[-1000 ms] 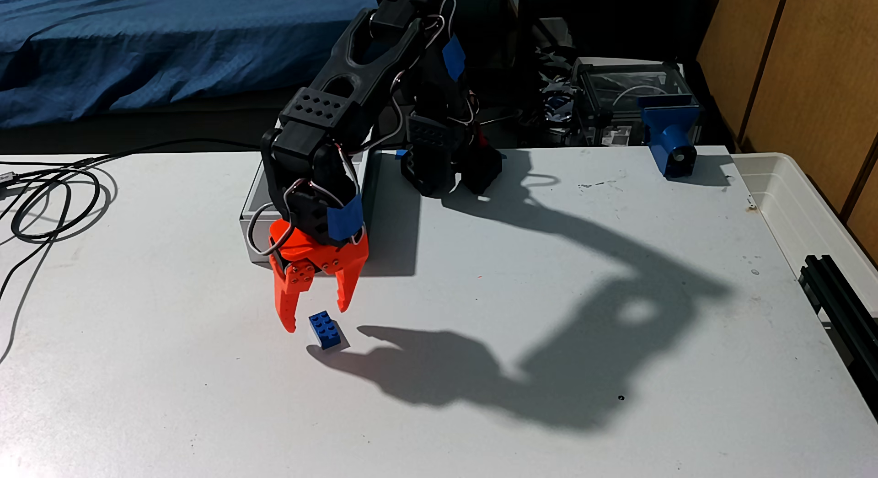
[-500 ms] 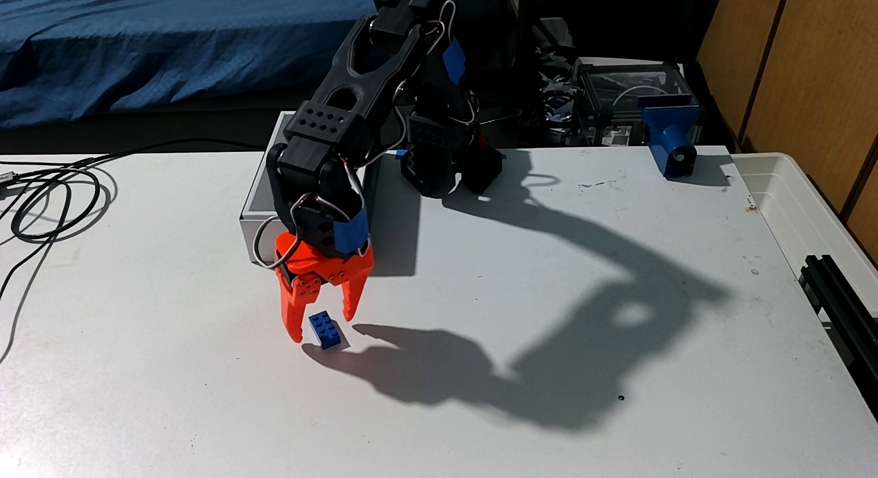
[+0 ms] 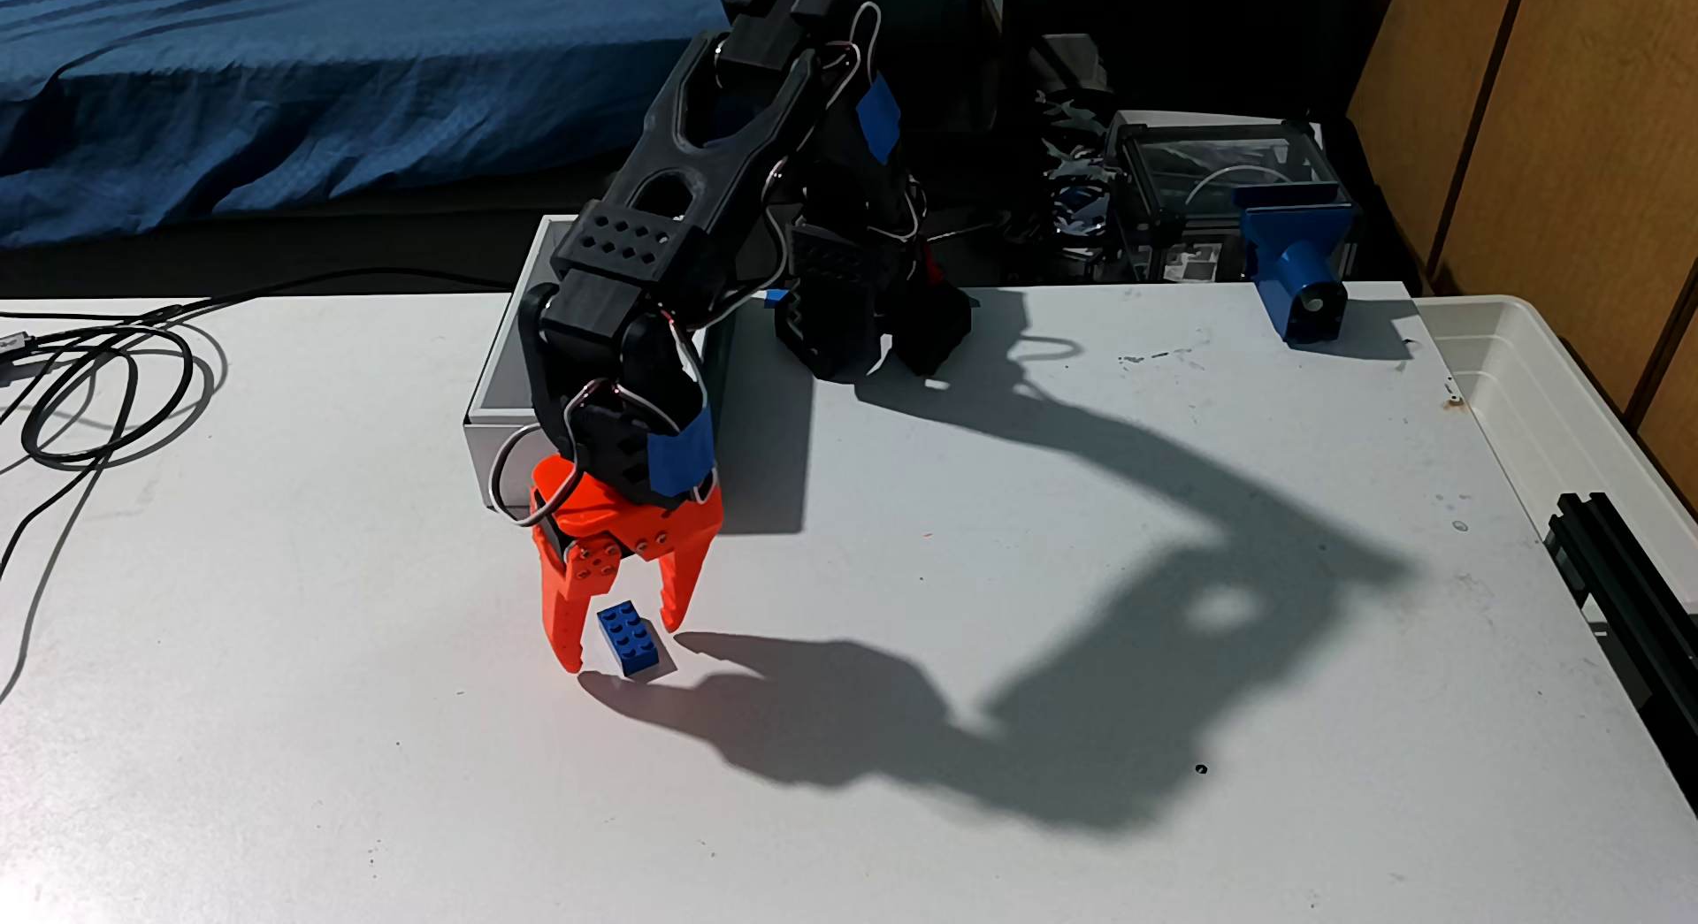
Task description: Grab the blue brick and place in box
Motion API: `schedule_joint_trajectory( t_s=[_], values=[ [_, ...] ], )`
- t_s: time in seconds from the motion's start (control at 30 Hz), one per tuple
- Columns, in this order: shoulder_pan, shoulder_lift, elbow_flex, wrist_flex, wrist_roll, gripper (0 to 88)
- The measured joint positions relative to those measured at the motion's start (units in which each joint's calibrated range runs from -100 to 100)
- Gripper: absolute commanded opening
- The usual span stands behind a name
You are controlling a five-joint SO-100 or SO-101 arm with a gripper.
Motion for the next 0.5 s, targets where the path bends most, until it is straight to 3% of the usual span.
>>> schedule_joint_trajectory(
  t_s=[0.5],
  values=[
    [0.0,0.0,1.8,-0.6,0.3,21.4]
  ],
)
